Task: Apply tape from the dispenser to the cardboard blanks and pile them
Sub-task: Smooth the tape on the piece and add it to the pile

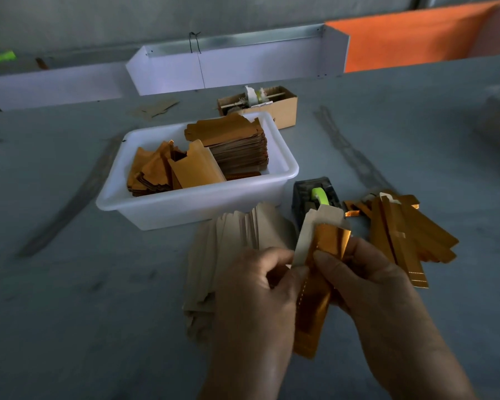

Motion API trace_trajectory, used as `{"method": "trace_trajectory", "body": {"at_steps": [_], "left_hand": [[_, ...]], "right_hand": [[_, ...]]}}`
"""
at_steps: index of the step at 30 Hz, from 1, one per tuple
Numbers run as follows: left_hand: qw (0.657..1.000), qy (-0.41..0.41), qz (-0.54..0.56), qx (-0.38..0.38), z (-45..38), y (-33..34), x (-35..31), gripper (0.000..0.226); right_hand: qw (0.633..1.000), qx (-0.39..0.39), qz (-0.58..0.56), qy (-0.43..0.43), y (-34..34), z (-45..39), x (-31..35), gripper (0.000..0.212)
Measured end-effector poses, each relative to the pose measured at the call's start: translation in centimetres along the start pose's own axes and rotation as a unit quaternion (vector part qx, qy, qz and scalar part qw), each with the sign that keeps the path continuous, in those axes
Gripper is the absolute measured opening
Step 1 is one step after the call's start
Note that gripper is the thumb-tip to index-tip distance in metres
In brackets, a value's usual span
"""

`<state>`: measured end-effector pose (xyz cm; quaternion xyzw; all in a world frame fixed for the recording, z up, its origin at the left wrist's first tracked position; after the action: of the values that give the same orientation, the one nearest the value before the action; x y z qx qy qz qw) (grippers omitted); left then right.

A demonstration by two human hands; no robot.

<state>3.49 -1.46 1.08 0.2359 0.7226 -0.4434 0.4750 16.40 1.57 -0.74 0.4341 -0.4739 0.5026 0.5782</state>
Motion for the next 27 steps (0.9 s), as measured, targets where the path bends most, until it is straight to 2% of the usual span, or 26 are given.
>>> {"method": "trace_trajectory", "body": {"at_steps": [2,5,6,8,10,13,14,15,17,19,20,22,24,27], "left_hand": [[0.989,0.096,-0.105,-0.033,0.5,0.3,-0.9,0.021],[0.930,0.199,-0.308,-0.023,1.7,2.2,-1.9,0.050],[0.912,0.200,-0.356,-0.024,2.0,2.6,-2.1,0.054],[0.905,0.199,-0.377,-0.010,2.3,3.1,-2.6,0.044],[0.926,0.165,-0.338,-0.009,1.8,3.2,-2.2,0.027],[0.966,0.132,-0.217,-0.037,2.0,2.8,-1.9,0.028],[0.971,0.137,-0.188,-0.058,2.3,3.0,-1.8,0.020],[0.968,0.154,-0.195,-0.045,2.3,3.0,-1.7,0.013],[0.967,0.161,-0.196,-0.018,1.6,2.4,-1.1,0.021],[0.996,0.022,-0.074,0.042,0.6,1.8,-0.3,0.010],[0.994,-0.064,-0.004,0.088,0.2,1.8,0.4,0.004],[0.975,-0.162,0.079,0.127,-0.6,1.4,1.0,0.004],[0.966,-0.200,0.130,0.099,-1.2,1.0,1.2,0.008],[0.955,-0.222,0.187,0.058,-1.5,0.6,1.4,0.011]], "right_hand": [[1.000,-0.010,-0.003,-0.005,0.2,-0.1,0.0,0.007],[1.000,-0.009,0.004,-0.022,0.4,-0.2,0.4,0.010],[0.999,-0.010,0.011,-0.030,0.5,-0.2,0.5,0.010],[0.999,-0.012,0.027,-0.045,0.5,-0.2,0.7,0.010],[0.999,-0.011,0.032,-0.042,0.5,-0.1,0.6,0.019],[0.998,-0.017,0.057,-0.031,0.4,-0.2,0.1,0.025],[0.998,-0.020,0.059,-0.025,0.3,-0.4,-0.1,0.021],[0.998,-0.020,0.052,-0.017,0.1,-0.7,-0.2,0.016],[1.000,0.003,0.015,0.011,0.1,-1.0,-0.3,0.013],[0.999,0.041,-0.004,0.020,0.1,-1.3,-0.1,0.020],[0.998,0.061,0.003,0.015,0.1,-1.4,0.1,0.024],[0.995,0.091,0.029,0.004,-0.1,-1.8,0.7,0.032],[0.996,0.077,0.047,-0.025,-1.0,-2.8,1.3,0.033],[0.993,-0.049,0.079,-0.073,-4.1,-4.6,2.0,0.013]]}}
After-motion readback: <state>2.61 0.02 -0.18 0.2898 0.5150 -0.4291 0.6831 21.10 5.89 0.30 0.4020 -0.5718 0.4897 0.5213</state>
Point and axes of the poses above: each hand's wrist, its own z-axis away from the middle knuckle, its own y-axis out of the palm, x = y × z, the point moved 4 cm from there along -z, towards the middle knuckle, and after that the axes turned 8 degrees about -x, right-handed, at the moved point
